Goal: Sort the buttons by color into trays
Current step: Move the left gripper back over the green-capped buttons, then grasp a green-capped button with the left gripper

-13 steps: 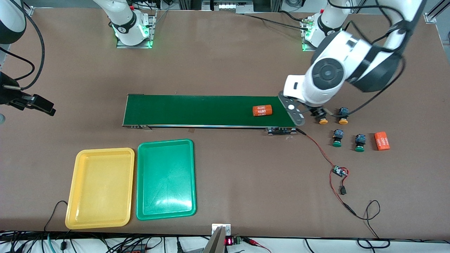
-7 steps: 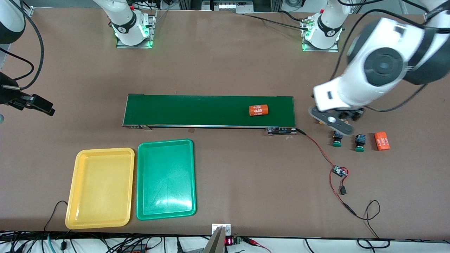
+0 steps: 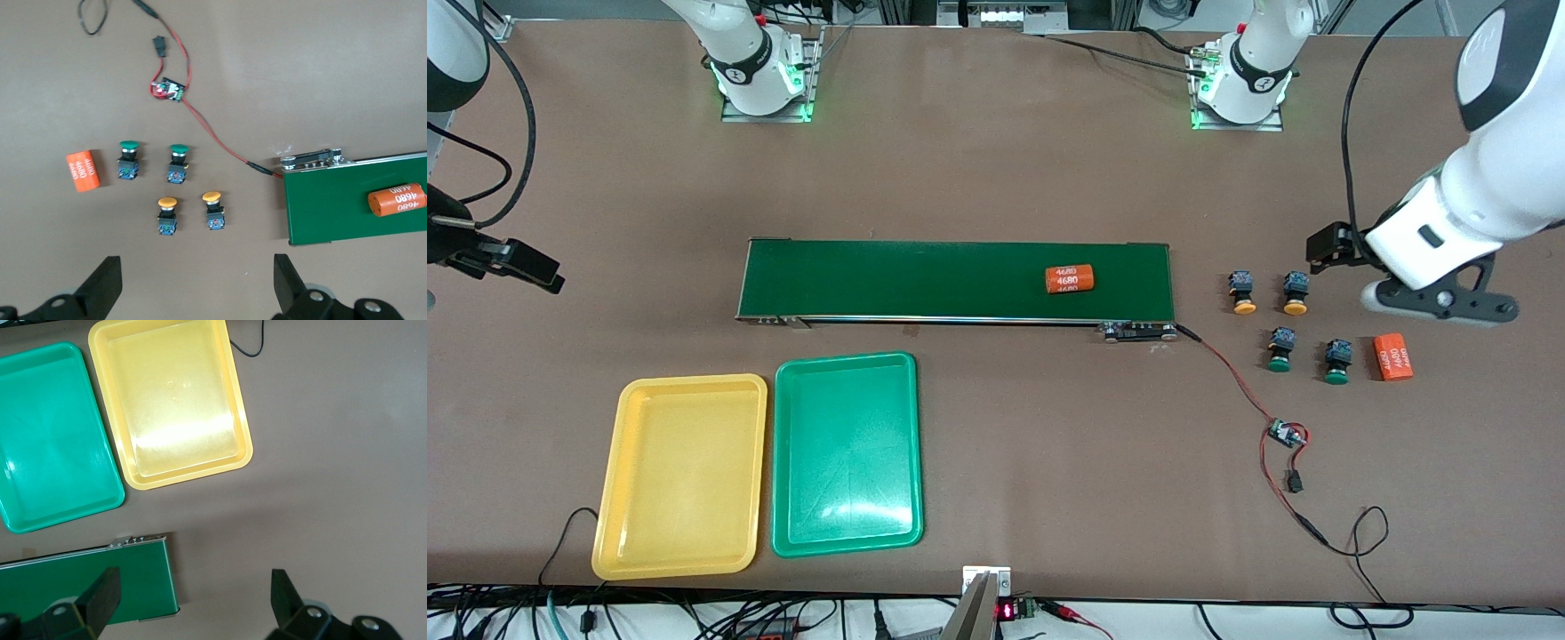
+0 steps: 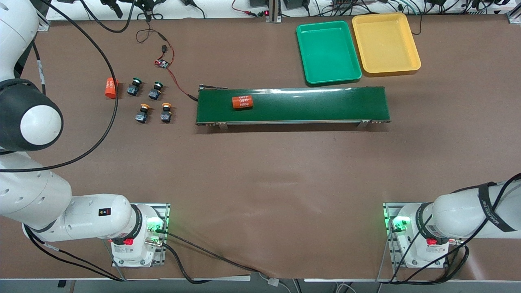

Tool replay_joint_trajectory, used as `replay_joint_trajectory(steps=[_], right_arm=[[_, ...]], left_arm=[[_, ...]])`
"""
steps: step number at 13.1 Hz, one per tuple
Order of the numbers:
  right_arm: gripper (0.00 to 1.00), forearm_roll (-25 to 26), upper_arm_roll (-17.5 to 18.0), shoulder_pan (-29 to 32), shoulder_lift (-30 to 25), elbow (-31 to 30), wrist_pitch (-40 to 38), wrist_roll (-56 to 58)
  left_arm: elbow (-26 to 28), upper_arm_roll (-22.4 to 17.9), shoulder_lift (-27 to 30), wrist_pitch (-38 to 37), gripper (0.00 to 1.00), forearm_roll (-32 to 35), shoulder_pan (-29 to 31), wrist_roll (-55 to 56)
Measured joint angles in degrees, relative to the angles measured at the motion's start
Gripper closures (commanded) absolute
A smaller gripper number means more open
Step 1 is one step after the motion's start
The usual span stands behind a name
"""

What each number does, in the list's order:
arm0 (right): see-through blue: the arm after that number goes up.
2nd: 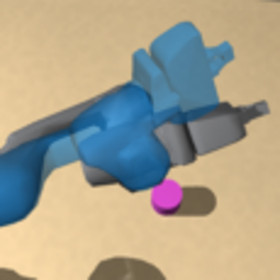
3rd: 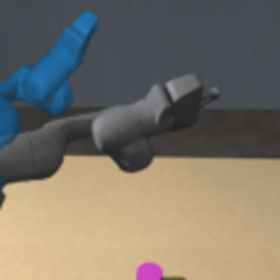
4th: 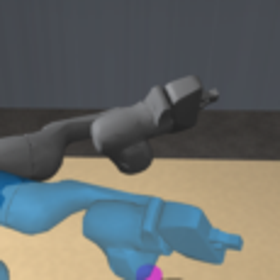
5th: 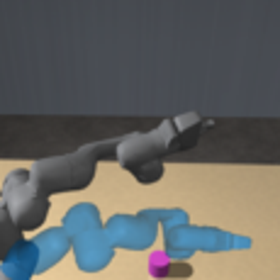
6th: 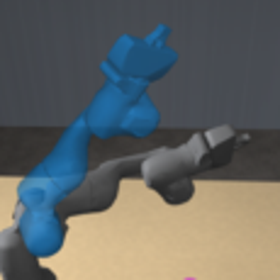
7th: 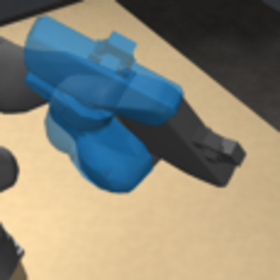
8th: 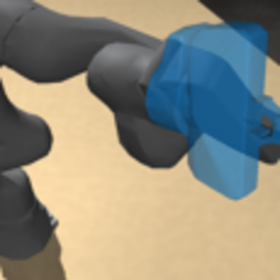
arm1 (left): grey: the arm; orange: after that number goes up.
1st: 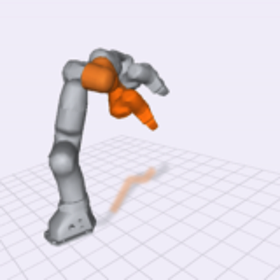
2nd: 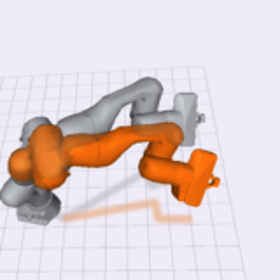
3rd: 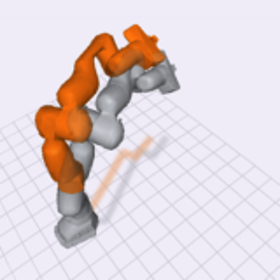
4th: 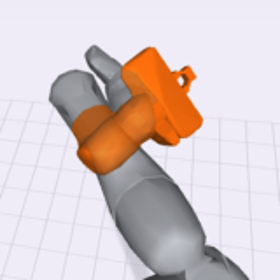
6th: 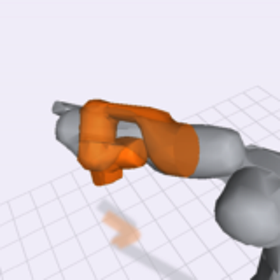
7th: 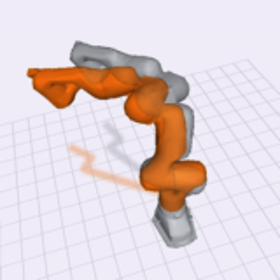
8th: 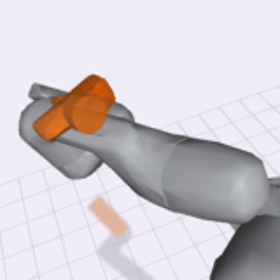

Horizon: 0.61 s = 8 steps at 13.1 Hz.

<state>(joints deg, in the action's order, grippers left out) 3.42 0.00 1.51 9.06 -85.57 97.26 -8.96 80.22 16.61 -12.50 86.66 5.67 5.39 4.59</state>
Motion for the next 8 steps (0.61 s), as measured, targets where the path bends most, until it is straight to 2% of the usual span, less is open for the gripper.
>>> replay_joint_trajectory(steps=[2,4,8], right_arm=[[0.00,0.0,0.0,0.0,0.0,0.0,0.0,0.0],[0.00,0.0,0.0,0.0,0.0,0.0,-0.2,0.0],[0.00,0.0,-0.1,0.5,0.2,0.0,-1.1,0.0]], left_arm=[[2.6,-1.7,0.4,1.5,0.00,0.0,-0.4,1.0],[7.8,-4.0,-0.2,6.9,0.00,0.0,-0.3,1.1],[14.3,-8.3,-5.6,17.5,0.00,-0.1,-0.2,1.2]])
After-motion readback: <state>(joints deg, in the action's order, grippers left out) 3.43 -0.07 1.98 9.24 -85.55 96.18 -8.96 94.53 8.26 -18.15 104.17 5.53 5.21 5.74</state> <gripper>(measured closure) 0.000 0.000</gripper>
